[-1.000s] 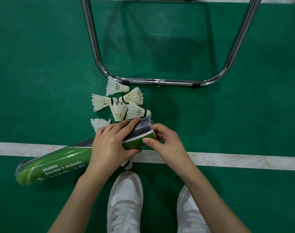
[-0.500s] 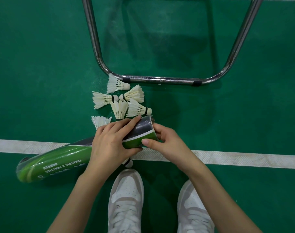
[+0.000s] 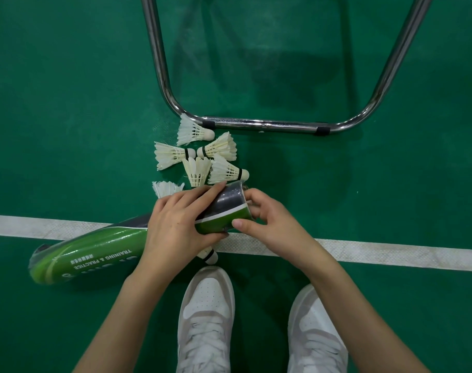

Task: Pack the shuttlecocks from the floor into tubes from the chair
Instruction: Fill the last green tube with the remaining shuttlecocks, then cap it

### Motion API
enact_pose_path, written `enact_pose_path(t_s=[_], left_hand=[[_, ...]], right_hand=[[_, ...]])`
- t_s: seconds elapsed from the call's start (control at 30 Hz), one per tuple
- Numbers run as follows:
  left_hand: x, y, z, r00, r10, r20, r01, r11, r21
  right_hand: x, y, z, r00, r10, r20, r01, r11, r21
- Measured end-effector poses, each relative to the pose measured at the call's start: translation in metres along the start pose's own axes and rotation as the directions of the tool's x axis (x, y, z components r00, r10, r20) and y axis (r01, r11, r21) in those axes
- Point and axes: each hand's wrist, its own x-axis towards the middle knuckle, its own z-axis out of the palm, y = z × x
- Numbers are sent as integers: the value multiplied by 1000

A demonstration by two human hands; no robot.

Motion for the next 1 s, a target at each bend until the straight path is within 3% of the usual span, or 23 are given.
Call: enact_pose_path(t_s=[0.23,0.4,0.7,1.0], left_hand=[[-3,-17,-11,997,-72,-9,72,997,-7],[-4,-31,-16,996,-94,0,94,994,-52],[2,-42,-22,986,-155,-59,149,985,-90],[0,-44,-24,988,-146,-48,141,986,-88]], right_hand=[[0,16,-5,988,-46,-146,33,995,-90],[6,29,5,983,45,-177,-35,998,58],[21,45,37,997,79,-21,-81,994,-76],[41,58,62,998,47,47,-28,938,-345]])
